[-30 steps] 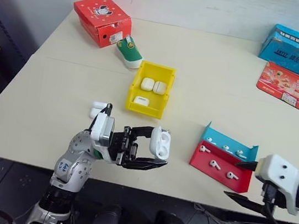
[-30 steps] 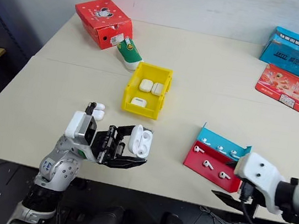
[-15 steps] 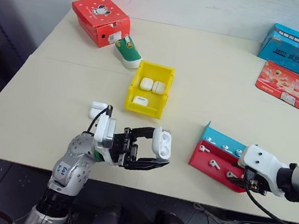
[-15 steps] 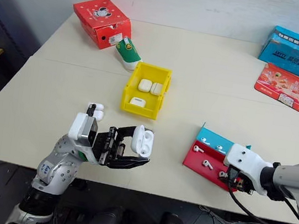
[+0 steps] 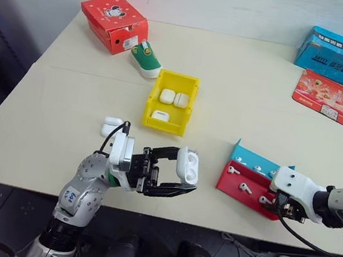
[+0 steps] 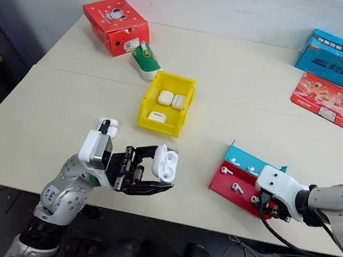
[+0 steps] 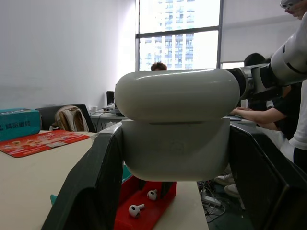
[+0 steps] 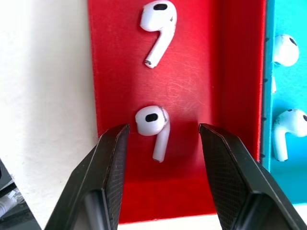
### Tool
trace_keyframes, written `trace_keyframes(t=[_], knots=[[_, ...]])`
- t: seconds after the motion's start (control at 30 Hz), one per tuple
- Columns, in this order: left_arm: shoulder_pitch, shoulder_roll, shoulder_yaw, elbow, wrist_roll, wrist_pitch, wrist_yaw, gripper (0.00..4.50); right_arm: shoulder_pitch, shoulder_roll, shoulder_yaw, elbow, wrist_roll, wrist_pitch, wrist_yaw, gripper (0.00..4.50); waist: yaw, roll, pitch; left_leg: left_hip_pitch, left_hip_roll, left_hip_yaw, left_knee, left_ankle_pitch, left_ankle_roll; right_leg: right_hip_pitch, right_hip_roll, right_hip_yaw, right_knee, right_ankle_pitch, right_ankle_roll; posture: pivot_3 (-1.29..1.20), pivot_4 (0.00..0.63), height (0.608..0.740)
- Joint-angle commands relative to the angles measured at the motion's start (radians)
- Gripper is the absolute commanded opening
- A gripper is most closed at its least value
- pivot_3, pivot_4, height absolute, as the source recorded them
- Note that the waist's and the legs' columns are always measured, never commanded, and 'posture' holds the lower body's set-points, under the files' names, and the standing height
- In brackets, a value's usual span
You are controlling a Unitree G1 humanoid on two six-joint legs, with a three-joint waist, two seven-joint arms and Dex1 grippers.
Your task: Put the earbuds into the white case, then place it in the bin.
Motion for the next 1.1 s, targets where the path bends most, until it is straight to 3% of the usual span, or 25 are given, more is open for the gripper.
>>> trace_keyframes(t=[0.03,0.4,0.5,0.6,0.87,0.93,1.1], knots=[[-0.003,0.004,0.002,-0.038,-0.019,0.001,0.002,2.79,-0.023,0.01,0.016,-0.016,-0.007,0.028,0.005,2.32,0.0,0.0,0.0,0.0,0.0,0.0,0.0,0.0,0.0,0.0,0.0,0.0,0.0,0.0,0.0,0.0,0.15,0.74],[-0.001,0.018,0.015,-0.042,-0.021,0.012,0.005,2.79,-0.058,0.028,0.065,-0.023,-0.016,0.089,-0.004,2.32,0.0,0.0,0.0,0.0,0.0,0.0,0.0,0.0,0.0,0.0,0.0,0.0,0.0,0.0,0.0,0.0,0.15,0.74],[0.0,0.019,0.018,-0.044,-0.021,0.012,0.006,2.79,-0.062,0.03,0.068,-0.021,-0.018,0.096,-0.002,1.72,0.0,0.0,0.0,0.0,0.0,0.0,0.0,0.0,0.0,0.0,0.0,0.0,0.0,0.0,0.0,0.0,0.15,0.74],[0.002,0.021,0.019,-0.045,-0.02,0.012,0.007,2.79,-0.064,0.031,0.069,-0.019,-0.02,0.101,-0.002,0.75,-0.001,0.0,0.0,0.0,0.0,0.0,0.0,0.0,0.0,0.0,0.0,0.0,0.0,0.0,0.0,0.0,0.15,0.74],[0.002,0.022,0.021,-0.043,-0.019,0.007,0.002,2.79,-0.069,0.026,0.066,-0.016,-0.019,0.104,0.006,0.75,0.0,0.0,0.0,0.0,0.0,0.0,0.0,0.0,0.0,0.0,0.0,0.0,0.0,0.0,0.0,0.0,0.15,0.74],[-0.002,0.02,0.023,-0.039,-0.026,0.003,-0.006,2.79,-0.069,0.027,0.061,-0.014,-0.017,0.101,0.007,0.55,0.0,0.0,0.0,0.0,0.0,0.0,0.0,0.0,0.0,0.0,0.0,0.0,0.0,0.0,0.0,0.0,0.15,0.74],[-0.026,0.015,0.036,-0.027,-0.054,0.012,-0.02,2.79,-0.082,0.033,-0.071,0.015,0.042,0.103,0.023,0.5,0.0,0.0,0.0,0.0,0.0,0.0,0.0,0.0,0.0,0.0,0.0,0.0,0.0,0.0,0.0,0.0,0.15,0.74]])
